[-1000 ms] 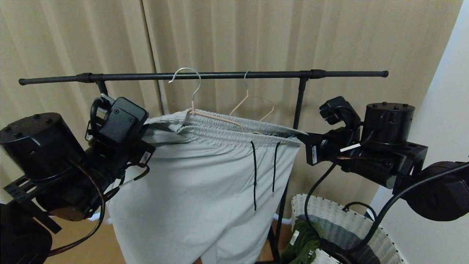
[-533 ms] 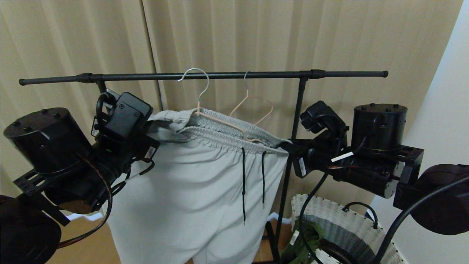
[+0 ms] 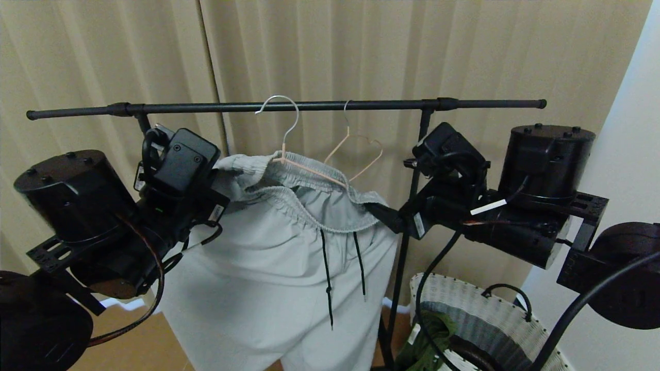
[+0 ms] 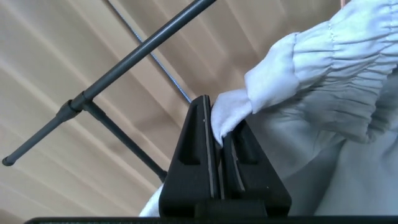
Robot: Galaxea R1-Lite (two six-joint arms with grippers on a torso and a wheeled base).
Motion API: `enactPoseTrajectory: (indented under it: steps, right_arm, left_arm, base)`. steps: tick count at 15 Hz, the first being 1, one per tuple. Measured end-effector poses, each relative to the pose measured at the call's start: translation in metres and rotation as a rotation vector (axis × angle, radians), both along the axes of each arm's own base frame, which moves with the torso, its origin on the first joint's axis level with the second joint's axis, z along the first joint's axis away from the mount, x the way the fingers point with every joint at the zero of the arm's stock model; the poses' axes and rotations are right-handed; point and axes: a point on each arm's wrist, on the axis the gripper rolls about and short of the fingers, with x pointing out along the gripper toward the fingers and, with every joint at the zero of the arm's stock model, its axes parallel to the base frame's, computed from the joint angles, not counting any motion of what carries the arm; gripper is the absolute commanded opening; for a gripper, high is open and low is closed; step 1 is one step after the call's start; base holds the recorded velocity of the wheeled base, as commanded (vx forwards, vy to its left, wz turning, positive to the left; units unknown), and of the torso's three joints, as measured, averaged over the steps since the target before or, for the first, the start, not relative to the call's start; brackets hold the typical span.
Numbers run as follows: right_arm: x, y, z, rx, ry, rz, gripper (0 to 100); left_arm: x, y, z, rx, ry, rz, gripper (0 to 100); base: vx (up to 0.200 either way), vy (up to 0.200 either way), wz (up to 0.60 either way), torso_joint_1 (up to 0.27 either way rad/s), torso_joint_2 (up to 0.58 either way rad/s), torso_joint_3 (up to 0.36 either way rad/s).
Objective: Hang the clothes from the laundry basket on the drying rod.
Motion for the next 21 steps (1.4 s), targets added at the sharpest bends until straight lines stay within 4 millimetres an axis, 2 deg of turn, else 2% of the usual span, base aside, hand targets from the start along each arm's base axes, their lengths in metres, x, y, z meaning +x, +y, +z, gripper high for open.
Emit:
enactPoseTrajectory:
  steps: [4, 11, 13, 17, 21]
  right_arm:
    - [-0.013, 0.020, 0.003, -0.010, -0.014, 0.078, 100]
    - [-0.022, 0.024, 0.004, -0.035, -0.039, 0.107, 100]
    - [-0.016, 0.028, 0.007, -0.046, -0.070, 0.101, 100]
    - [0.010, 0.039, 0.012, -0.056, -0.116, 0.023, 100]
    - [0.031, 0.047, 0.005, -0.065, -0.116, -0.017, 100]
  left_arm:
    - [0.005, -0.001, 0.006, -0.037, -0.018, 0.042, 0]
    - [0.008, -0.002, 0.010, -0.059, -0.024, 0.088, 0]
    - [0.006, -0.006, 0.009, -0.058, -0.020, 0.070, 0]
    - [0.003, -0.009, 0.006, -0.054, -0.013, 0.054, 0]
    - [-0.001, -0.015, 0.005, -0.054, -0.010, 0.027, 0]
  base:
    - [0.000, 0.000, 0.00, 0.000, 0.00, 0.000]
    - [0.000, 0.000, 0.00, 0.000, 0.00, 0.000]
    - [0.000, 0.000, 0.00, 0.000, 0.00, 0.000]
    - [0.000, 0.000, 0.00, 0.000, 0.00, 0.000]
    - [0.000, 0.000, 0.00, 0.000, 0.00, 0.000]
